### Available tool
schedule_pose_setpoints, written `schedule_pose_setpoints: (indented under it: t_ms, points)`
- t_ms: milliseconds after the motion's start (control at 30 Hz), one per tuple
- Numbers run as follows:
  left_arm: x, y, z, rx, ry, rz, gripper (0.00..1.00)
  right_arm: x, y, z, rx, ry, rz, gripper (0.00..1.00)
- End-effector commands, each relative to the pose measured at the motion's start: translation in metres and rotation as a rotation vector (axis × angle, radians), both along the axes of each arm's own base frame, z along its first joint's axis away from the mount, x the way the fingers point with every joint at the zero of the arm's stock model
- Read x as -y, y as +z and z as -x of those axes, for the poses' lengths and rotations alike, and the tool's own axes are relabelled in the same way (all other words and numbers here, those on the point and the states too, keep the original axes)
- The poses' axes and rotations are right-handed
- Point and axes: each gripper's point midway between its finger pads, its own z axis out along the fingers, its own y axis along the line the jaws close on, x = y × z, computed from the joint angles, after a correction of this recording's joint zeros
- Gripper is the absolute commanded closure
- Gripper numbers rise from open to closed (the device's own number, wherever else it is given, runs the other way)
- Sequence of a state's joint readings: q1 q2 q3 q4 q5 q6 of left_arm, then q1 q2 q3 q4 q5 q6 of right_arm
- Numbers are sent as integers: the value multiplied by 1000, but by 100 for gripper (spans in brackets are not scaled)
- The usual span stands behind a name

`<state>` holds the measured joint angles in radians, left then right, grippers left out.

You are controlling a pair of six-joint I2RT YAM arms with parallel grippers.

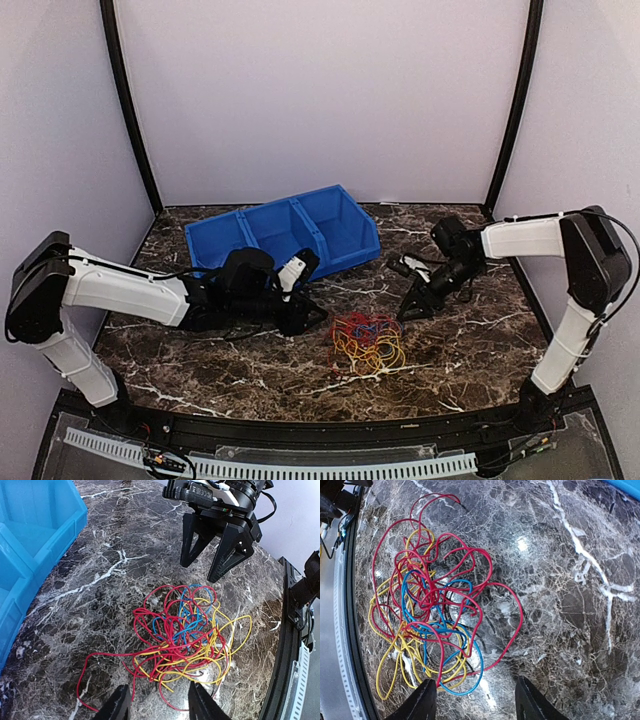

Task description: Untangle the cables

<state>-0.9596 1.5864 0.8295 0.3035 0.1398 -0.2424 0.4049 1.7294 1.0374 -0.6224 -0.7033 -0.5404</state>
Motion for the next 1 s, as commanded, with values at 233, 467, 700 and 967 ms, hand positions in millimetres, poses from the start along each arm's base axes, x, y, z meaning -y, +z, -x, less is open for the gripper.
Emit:
schedule_pose_setpoints:
  t_ms: [233,467,700,967]
  points:
    - [12,5,7,5,-27,29,59,-5,-34,6,-125,8,52,44]
    - [12,3,9,-5,-25,38,60,-8,-26,5,-121,14,27,79]
    - [14,9,11,13,-40,51,59,1,10,-7,17,0,78,100]
    - [21,54,5,132,-41,167,57,-9,126,-5,290,60,10,100]
